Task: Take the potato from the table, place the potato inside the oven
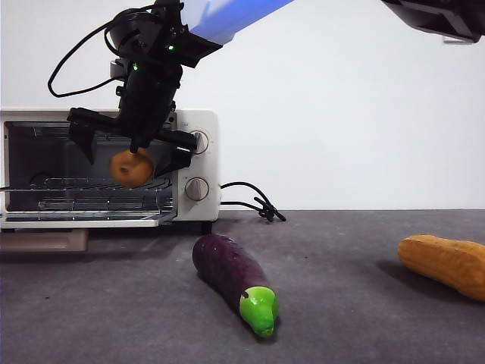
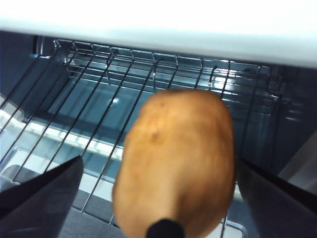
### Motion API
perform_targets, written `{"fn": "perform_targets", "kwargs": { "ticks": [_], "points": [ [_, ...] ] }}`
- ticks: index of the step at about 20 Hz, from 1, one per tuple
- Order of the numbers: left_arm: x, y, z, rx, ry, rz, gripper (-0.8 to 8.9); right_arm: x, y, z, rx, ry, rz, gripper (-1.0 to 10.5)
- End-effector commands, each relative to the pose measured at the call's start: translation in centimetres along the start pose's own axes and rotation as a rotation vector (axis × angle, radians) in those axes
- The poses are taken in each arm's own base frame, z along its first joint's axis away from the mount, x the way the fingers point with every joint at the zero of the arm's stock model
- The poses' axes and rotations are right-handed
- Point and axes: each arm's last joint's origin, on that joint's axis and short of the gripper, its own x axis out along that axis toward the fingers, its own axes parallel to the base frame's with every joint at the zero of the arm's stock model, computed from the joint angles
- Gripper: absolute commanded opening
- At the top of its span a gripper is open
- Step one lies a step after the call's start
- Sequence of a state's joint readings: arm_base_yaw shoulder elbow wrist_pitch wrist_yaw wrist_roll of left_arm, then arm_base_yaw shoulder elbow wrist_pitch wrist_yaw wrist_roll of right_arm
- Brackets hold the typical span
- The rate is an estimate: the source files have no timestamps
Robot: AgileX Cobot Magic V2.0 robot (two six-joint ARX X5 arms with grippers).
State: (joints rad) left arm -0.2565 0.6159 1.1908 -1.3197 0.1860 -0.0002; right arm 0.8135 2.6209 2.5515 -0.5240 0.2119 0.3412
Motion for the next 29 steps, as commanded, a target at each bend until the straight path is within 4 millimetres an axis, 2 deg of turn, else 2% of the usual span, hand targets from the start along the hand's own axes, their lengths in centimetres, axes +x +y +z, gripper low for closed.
{"fn": "perform_targets", "kwargs": {
  "ticks": [1,5,9,13,17,21,26,29],
  "points": [
    [0.2,0.0,0.0,0.020,0.004,-0.007,-0.04,0.9,0.1,-1.3,-0.003,0.038,-0.009,5.2],
    [0.2,0.0,0.0,0.020,0.004,-0.007,-0.04,0.1,0.6,-1.2,-0.004,0.086,-0.019,5.1],
    [0.2,0.0,0.0,0.020,0.004,-0.007,-0.04,-1.3,0.9,0.1,-0.005,0.085,-0.032,5.1],
    [0.2,0.0,0.0,0.020,0.004,-0.006,-0.04,-3.9,1.0,1.2,-0.021,0.161,-0.052,5.0],
    [0.1,0.2,0.0,0.020,0.004,0.081,-0.04,-8.5,1.5,2.5,-0.081,0.255,-0.057,5.0],
    [0.1,0.4,0.0,0.020,0.004,0.136,-0.04,-14.0,2.3,4.4,-0.161,0.209,-0.024,5.0],
    [0.2,0.5,0.0,0.019,0.006,0.185,-0.04,-18.0,4.9,5.1,-0.275,0.169,0.129,4.9],
    [0.2,0.5,0.0,0.016,0.006,0.186,-0.04,-19.7,6.2,5.1,-0.339,0.147,0.172,3.8]
  ]
}}
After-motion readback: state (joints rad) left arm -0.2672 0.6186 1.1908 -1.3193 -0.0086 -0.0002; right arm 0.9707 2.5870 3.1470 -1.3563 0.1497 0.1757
